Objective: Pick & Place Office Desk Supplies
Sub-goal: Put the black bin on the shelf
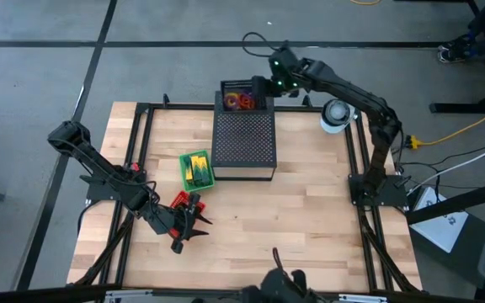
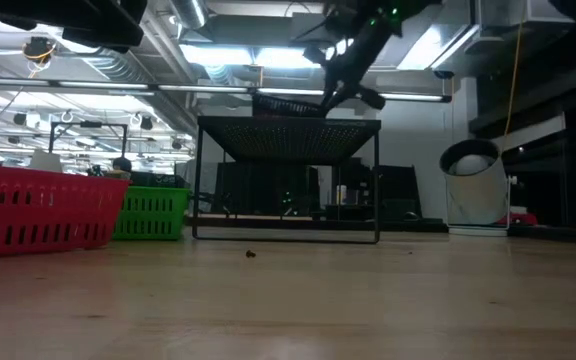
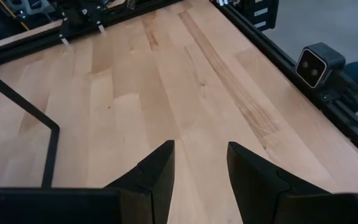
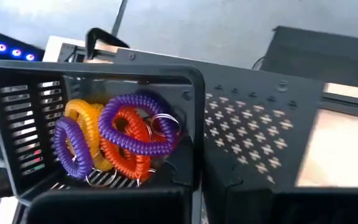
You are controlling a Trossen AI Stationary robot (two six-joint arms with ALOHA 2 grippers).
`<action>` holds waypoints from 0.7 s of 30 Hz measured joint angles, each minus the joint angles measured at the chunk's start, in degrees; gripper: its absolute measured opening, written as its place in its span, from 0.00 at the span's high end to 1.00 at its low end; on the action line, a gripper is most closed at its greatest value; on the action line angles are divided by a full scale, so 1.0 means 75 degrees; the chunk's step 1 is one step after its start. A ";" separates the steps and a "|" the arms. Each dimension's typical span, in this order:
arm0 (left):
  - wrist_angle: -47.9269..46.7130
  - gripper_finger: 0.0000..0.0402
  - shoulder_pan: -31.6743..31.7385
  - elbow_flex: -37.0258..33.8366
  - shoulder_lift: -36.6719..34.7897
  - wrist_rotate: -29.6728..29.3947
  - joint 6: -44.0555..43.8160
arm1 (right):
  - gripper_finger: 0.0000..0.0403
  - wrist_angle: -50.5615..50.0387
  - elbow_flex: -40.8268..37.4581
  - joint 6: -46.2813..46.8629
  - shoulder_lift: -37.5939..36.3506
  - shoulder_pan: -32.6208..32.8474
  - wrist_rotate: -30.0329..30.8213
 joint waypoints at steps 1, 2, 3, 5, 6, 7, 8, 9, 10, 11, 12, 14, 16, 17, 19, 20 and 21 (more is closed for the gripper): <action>-0.0016 0.65 0.0000 0.0000 0.0000 0.0000 -0.0059 | 0.98 0.0096 0.0000 0.0002 0.0092 -0.0042 -0.0076; -0.0045 0.65 0.0000 0.0000 0.0000 0.0000 -0.0088 | 0.98 0.0154 0.0000 0.0000 0.0158 -0.0080 -0.0121; -0.0064 0.65 0.0000 0.0000 0.0000 0.0000 -0.0104 | 0.98 0.0152 0.0000 0.0000 0.0216 -0.0133 -0.0148; -0.0067 0.65 0.0000 -0.0002 0.0000 0.0000 -0.0107 | 0.98 0.0103 0.0000 -0.0003 0.0311 -0.0201 -0.0139; -0.0065 0.65 0.0000 0.0000 0.0000 -0.0001 -0.0105 | 0.98 0.0101 -0.0004 0.0000 0.0335 -0.0241 -0.0137; -0.0064 0.65 0.0000 -0.0001 0.0000 0.0000 -0.0101 | 0.98 0.0095 -0.0009 0.0000 0.0340 -0.0277 -0.0118; -0.0067 0.65 0.0000 -0.0001 0.0000 0.0004 -0.0101 | 0.98 0.0100 -0.0006 -0.0001 0.0337 -0.0317 -0.0116; -0.0064 0.65 0.0000 -0.0001 0.0000 0.0006 -0.0098 | 0.98 0.0121 -0.0006 0.0000 0.0332 -0.0354 -0.0116; -0.0064 0.65 0.0000 0.0000 0.0000 0.0006 -0.0095 | 0.98 0.0119 -0.0003 0.0000 0.0332 -0.0391 -0.0121; -0.0064 0.65 0.0000 -0.0003 0.0000 0.0006 -0.0095 | 0.98 0.0109 -0.0006 0.0003 0.0332 -0.0424 -0.0125; -0.0064 0.65 0.0000 -0.0001 0.0000 0.0006 -0.0095 | 0.98 0.0090 -0.0006 0.0004 0.0332 -0.0458 -0.0123; -0.0064 0.65 0.0000 0.0000 0.0000 0.0009 -0.0094 | 0.98 0.0095 -0.0006 0.0009 0.0332 -0.0514 -0.0170; -0.0064 0.65 0.0000 0.0000 0.0000 0.0009 -0.0086 | 0.98 0.0099 -0.0006 0.0008 0.0332 -0.0524 -0.0217; -0.0064 0.65 0.0000 0.0000 0.0000 0.0030 -0.0077 | 0.98 0.0090 -0.0006 0.0009 0.0332 -0.0524 -0.0230; -0.0064 0.65 0.0000 0.0000 0.0000 0.0136 -0.0075 | 0.98 0.0094 -0.0006 0.0008 0.0332 -0.0514 -0.0268; -0.0064 0.65 0.0000 0.0000 0.0000 0.0153 -0.0075 | 0.98 0.0098 -0.0006 0.0008 0.0332 -0.0509 -0.0349; -0.0064 0.65 0.0000 -0.0002 0.0000 0.0157 -0.0075 | 0.98 0.0096 -0.0006 0.0008 0.0332 -0.0509 -0.0409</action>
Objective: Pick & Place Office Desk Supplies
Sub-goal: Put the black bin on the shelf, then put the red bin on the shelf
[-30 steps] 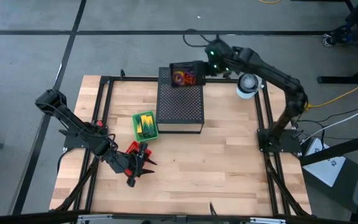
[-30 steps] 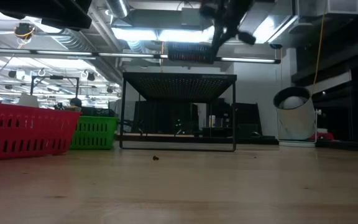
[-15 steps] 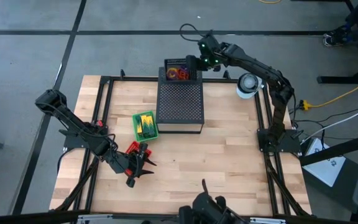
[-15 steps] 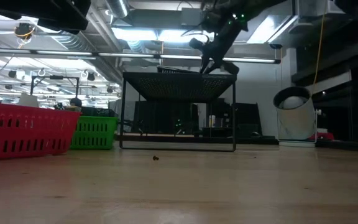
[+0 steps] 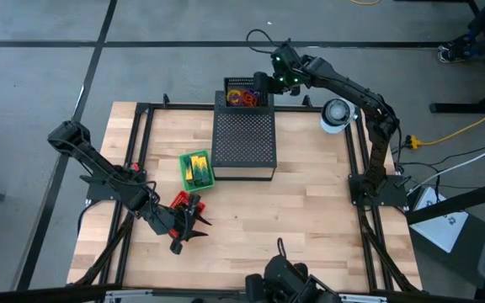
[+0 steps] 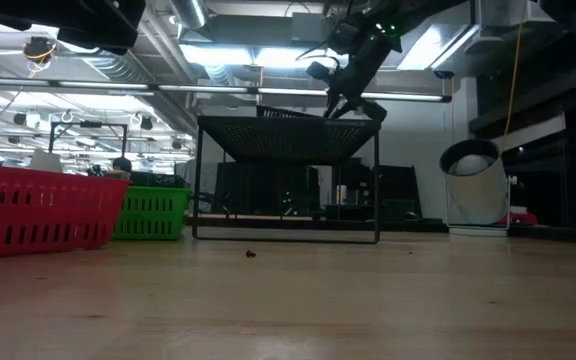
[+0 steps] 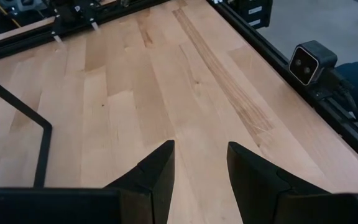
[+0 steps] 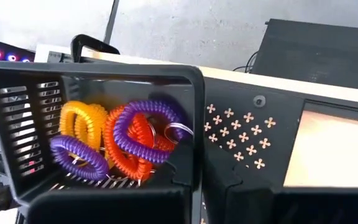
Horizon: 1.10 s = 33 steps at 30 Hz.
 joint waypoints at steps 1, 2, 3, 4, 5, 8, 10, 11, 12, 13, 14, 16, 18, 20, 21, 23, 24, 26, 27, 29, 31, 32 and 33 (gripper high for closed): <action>0.0003 0.65 -0.0001 0.0002 0.0000 0.0000 0.0000 | 0.98 -0.0003 0.0000 0.0008 0.0000 0.0000 -0.0043; 0.0000 0.65 0.0000 0.0001 0.0000 0.0000 0.0000 | 0.98 -0.0003 0.0000 0.0009 0.0000 -0.0002 -0.0086; 0.0000 0.65 0.0000 0.0002 0.0000 0.0000 0.0000 | 0.98 -0.0003 0.0000 0.0018 0.0000 -0.0003 -0.0112; 0.0000 0.65 0.0000 -0.0001 0.0000 0.0000 0.0000 | 0.98 0.0000 0.0000 0.0023 0.0000 -0.0003 -0.0140; 0.0003 0.65 0.0000 0.0002 0.0000 0.0000 0.0000 | 0.98 -0.0003 0.0000 0.0025 0.0000 -0.0006 -0.0163; 0.0000 0.65 -0.0002 0.0000 0.0000 0.0002 -0.0003 | 0.98 -0.0038 0.0000 0.0064 0.0000 -0.0003 -0.0168; 0.0003 0.65 0.0000 0.0002 0.0000 0.0009 -0.0004 | 0.98 -0.0049 0.0000 0.0064 0.0000 0.0000 -0.0194; 0.0003 0.65 0.0000 -0.0001 0.0000 0.0018 -0.0006 | 0.98 -0.0080 0.0000 0.0062 0.0000 0.0000 -0.0194; 0.0003 0.65 0.0000 0.0002 0.0000 0.0038 -0.0014 | 0.98 -0.0093 0.0000 0.0044 0.0000 0.0000 -0.0194; 0.0003 0.65 0.0000 0.0001 0.0000 0.0065 -0.0024 | 0.98 -0.0093 0.0000 0.0023 0.0000 0.0010 -0.0191; 0.0003 0.65 0.0000 -0.0001 0.0000 0.0110 -0.0026 | 0.97 -0.0089 0.0000 0.0023 0.0007 0.0022 -0.0191; 0.0003 0.65 -0.0002 0.0002 0.0000 0.0169 -0.0023 | 0.94 -0.0087 0.0000 -0.0006 0.0019 0.0032 -0.0247; 0.0003 0.65 -0.0003 0.0002 0.0000 0.0172 -0.0023 | 0.88 -0.0085 0.0000 -0.0093 0.0023 0.0046 -0.0372; 0.0003 0.65 0.0000 0.0002 0.0000 0.0172 -0.0026 | 0.82 -0.0079 0.0000 -0.0093 0.0023 0.0073 -0.0374; 0.0003 0.65 0.0000 0.0001 0.0000 0.0172 -0.0025 | 0.81 -0.0079 0.0000 -0.0093 0.0023 0.0081 -0.0389; 0.0003 0.65 0.0000 0.0002 0.0000 0.0175 -0.0026 | 0.78 -0.0079 0.0000 -0.0091 0.0026 0.0087 -0.0392; 0.0003 0.65 0.0000 -0.0001 0.0000 0.0175 -0.0028 | 0.77 -0.0074 0.0000 -0.0088 0.0026 0.0087 -0.0392; 0.0003 0.65 0.0000 0.0002 0.0000 0.0178 -0.0032 | 0.76 -0.0056 0.0000 -0.0087 0.0026 0.0087 -0.0389; 0.0005 0.65 0.0000 0.0000 0.0000 0.0175 -0.0027 | 0.76 -0.0028 0.0000 -0.0093 0.0028 0.0087 -0.0389; 0.0015 0.65 0.0000 -0.0001 0.0000 0.0139 -0.0022 | 0.76 0.0073 0.0000 -0.0138 0.0016 0.0087 -0.0389; 0.0052 0.65 -0.0003 -0.0001 0.0000 -0.0015 0.0074 | 0.76 0.0079 0.0000 -0.0287 -0.0065 0.0087 -0.0309; 0.0061 0.65 -0.0001 -0.0001 -0.0001 -0.0088 0.0143 | 0.75 0.0079 0.0000 -0.0345 -0.0134 0.0087 -0.0222; 0.0056 0.65 -0.0002 -0.0001 -0.0003 -0.0168 0.0224 | 0.75 0.0076 0.0000 -0.0405 -0.0238 0.0087 -0.0154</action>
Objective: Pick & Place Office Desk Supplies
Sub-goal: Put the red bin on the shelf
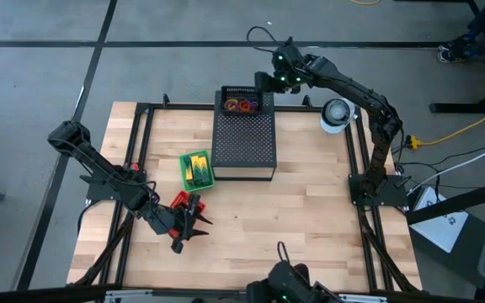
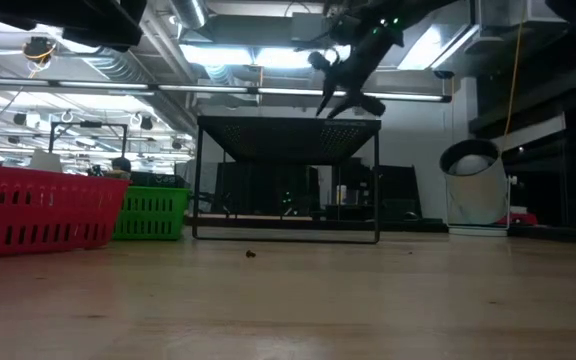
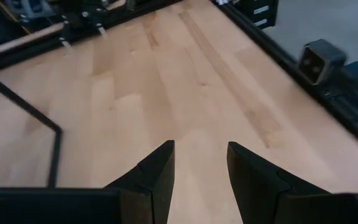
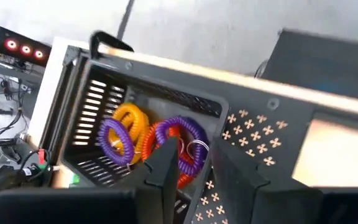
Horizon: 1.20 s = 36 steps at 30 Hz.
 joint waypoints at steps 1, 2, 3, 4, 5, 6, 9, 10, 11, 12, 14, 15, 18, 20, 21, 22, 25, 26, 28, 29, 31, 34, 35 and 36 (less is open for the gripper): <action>-0.0011 0.65 0.0001 0.0000 0.0000 -0.0143 0.0052 | 0.75 -0.0007 0.0000 -0.0081 -0.0105 0.0000 0.0063; -0.0050 0.65 -0.0001 0.0000 0.0000 -0.0437 0.0063 | 0.75 -0.0003 0.0000 -0.0152 -0.0222 0.0000 0.0155; -0.0104 0.65 -0.0004 0.0000 0.0000 -0.0816 0.0068 | 0.75 -0.0011 0.0000 -0.0255 -0.0351 0.0001 0.0253; -0.0196 0.65 -0.0001 0.0000 0.0000 -0.1178 0.0085 | 0.75 -0.0018 0.0000 -0.0388 -0.0497 0.0022 0.0389; -0.0337 0.65 -0.0001 0.0000 -0.0011 -0.1452 0.0136 | 0.75 -0.0014 0.0000 -0.0552 -0.0654 0.0062 0.0556; -0.0511 0.65 0.0002 0.0000 -0.0036 -0.1630 0.0209 | 0.75 -0.0008 0.0000 -0.0732 -0.0835 0.0118 0.0755; -0.1065 0.65 0.0001 0.0000 -0.0164 -0.1813 0.0222 | 0.75 -0.0044 0.0011 -0.1476 -0.1360 0.0453 0.1119; -0.1319 0.65 -0.0001 0.0000 -0.0219 -0.1768 0.0103 | 0.75 -0.0109 0.0012 -0.1664 -0.1494 0.0626 0.1150; -0.1621 0.65 -0.0001 0.0000 -0.0283 -0.1627 -0.0086 | 0.75 -0.0224 0.0012 -0.1790 -0.1597 0.0835 0.1199; -0.1991 0.65 -0.0001 0.0002 -0.0346 -0.1433 -0.0355 | 0.75 -0.0319 0.0012 -0.1906 -0.1669 0.1087 0.1254; -0.3053 0.65 -0.0035 0.0171 -0.0402 -0.0892 -0.0770 | 0.75 -0.0416 0.0009 -0.2137 -0.1752 0.1632 0.1395; -0.3635 0.65 -0.0125 0.0306 -0.0399 -0.0625 -0.0814 | 0.75 -0.0436 0.0009 -0.2252 -0.1761 0.1915 0.1520; -0.5217 0.65 -0.0645 0.0734 -0.0396 -0.0350 -0.0854 | 0.75 -0.0429 0.0006 -0.2403 -0.1758 0.2625 0.1852; -0.5934 0.65 -0.0984 0.1125 -0.0393 -0.0029 -0.1138 | 0.75 -0.0394 0.0006 -0.2457 -0.1701 0.2947 0.1915; -0.6191 0.65 -0.1155 0.1332 -0.0393 0.0132 -0.1371 | 0.75 -0.0426 0.0006 -0.2463 -0.1683 0.3069 0.1917; -0.6371 0.65 -0.1332 0.1531 -0.0393 0.0261 -0.1583 | 0.75 -0.0452 -0.0001 -0.2478 -0.1672 0.3161 0.1919; -0.6351 0.65 -0.1865 0.2010 -0.0391 0.0448 -0.1968 | 0.75 -0.0402 0.0000 -0.2477 -0.1675 0.3350 0.1939; -0.6339 0.65 -0.2004 0.2126 -0.0378 0.0461 -0.2048 | 0.75 -0.0403 0.0000 -0.2477 -0.1677 0.3376 0.1939; -0.6296 0.65 -0.2228 0.2220 -0.0298 0.0471 -0.2196 | 0.75 -0.0426 -0.0003 -0.2477 -0.1674 0.3412 0.1939; -0.6314 0.65 -0.2294 0.2206 -0.0233 0.0480 -0.2283 | 0.75 -0.0419 0.0000 -0.2477 -0.1674 0.3428 0.1940; -0.6367 0.65 -0.2391 0.2112 -0.0016 0.0480 -0.2425 | 0.75 -0.0405 0.0000 -0.2477 -0.1674 0.3452 0.1906; -0.6450 0.65 -0.2384 0.2001 0.0446 0.0471 -0.2444 | 0.75 -0.0399 0.0000 -0.2474 -0.1674 0.3504 0.1826; -0.6515 0.65 -0.2352 0.1994 0.0603 0.0474 -0.2444 | 0.75 -0.0394 0.0000 -0.2474 -0.1674 0.3515 0.1826; -0.6531 0.65 -0.2309 0.1993 0.0747 0.0523 -0.2426 | 0.75 -0.0397 0.0000 -0.2466 -0.1674 0.3515 0.1826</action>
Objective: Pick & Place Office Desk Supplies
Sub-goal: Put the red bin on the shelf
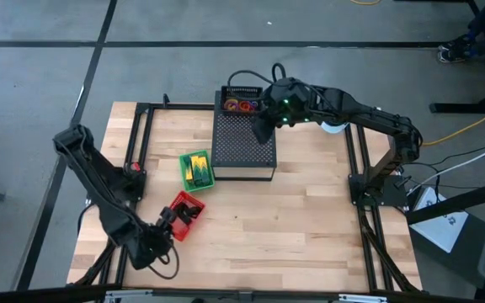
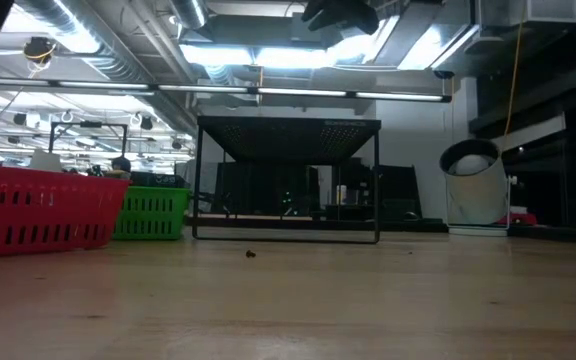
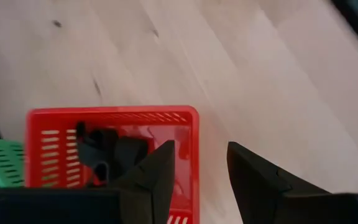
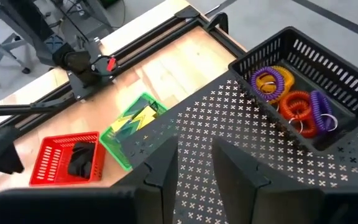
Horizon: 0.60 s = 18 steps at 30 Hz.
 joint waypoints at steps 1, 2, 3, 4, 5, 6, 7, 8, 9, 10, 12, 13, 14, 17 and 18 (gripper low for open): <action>0.0015 0.65 0.0058 0.0000 0.0142 0.0093 0.0037 | 0.75 0.0000 0.0000 0.0031 0.0000 0.0000 -0.0003; 0.0019 0.65 0.0110 0.0000 0.0276 0.0205 0.0040 | 0.75 0.0000 0.0000 0.0078 0.0000 -0.0003 -0.0015; 0.0012 0.65 0.0157 0.0000 0.0406 0.0296 0.0039 | 0.75 0.0001 0.0000 0.0107 0.0000 -0.0009 -0.0027; 0.0002 0.65 0.0202 0.0000 0.0541 0.0398 0.0040 | 0.75 0.0003 0.0000 0.0111 0.0000 -0.0009 -0.0028; -0.0013 0.65 0.0240 0.0000 0.0672 0.0458 0.0041 | 0.75 0.0003 0.0000 0.0111 0.0000 -0.0009 -0.0028; -0.0053 0.65 0.0273 0.0000 0.0796 0.0464 0.0040 | 0.75 0.0000 0.0000 0.0115 0.0000 -0.0009 -0.0028; -0.0095 0.65 0.0296 0.0000 0.0898 0.0464 0.0041 | 0.75 0.0001 0.0000 0.0118 0.0000 -0.0009 -0.0032; -0.0108 0.65 0.0325 0.0000 0.0989 0.0464 0.0049 | 0.75 0.0003 0.0000 0.0128 0.0000 -0.0006 -0.0032; -0.0103 0.65 0.0360 0.0000 0.1069 0.0456 0.0049 | 0.75 0.0003 0.0000 0.0131 0.0000 -0.0003 -0.0032; -0.0108 0.65 0.0389 0.0000 0.1138 0.0459 0.0049 | 0.75 0.0003 0.0000 0.0144 0.0000 -0.0003 -0.0033; -0.0108 0.65 0.0468 0.0000 0.1251 0.0461 0.0049 | 0.75 0.0001 0.0000 0.0161 0.0000 0.0019 -0.0032; -0.0108 0.65 0.0513 0.0000 0.1294 0.0446 0.0047 | 0.75 0.0002 0.0000 0.0160 0.0000 0.0034 -0.0030; -0.0112 0.66 0.0550 0.0000 0.1315 0.0417 0.0036 | 0.75 0.0003 0.0000 0.0157 0.0000 0.0050 -0.0029; -0.0111 0.76 0.0634 0.0003 0.1325 0.0414 0.0049 | 0.75 0.0001 0.0000 0.0157 0.0000 0.0121 -0.0032; -0.0127 0.82 0.0649 0.0008 0.1298 0.0430 0.0046 | 0.75 0.0003 0.0000 0.0157 0.0000 0.0138 -0.0035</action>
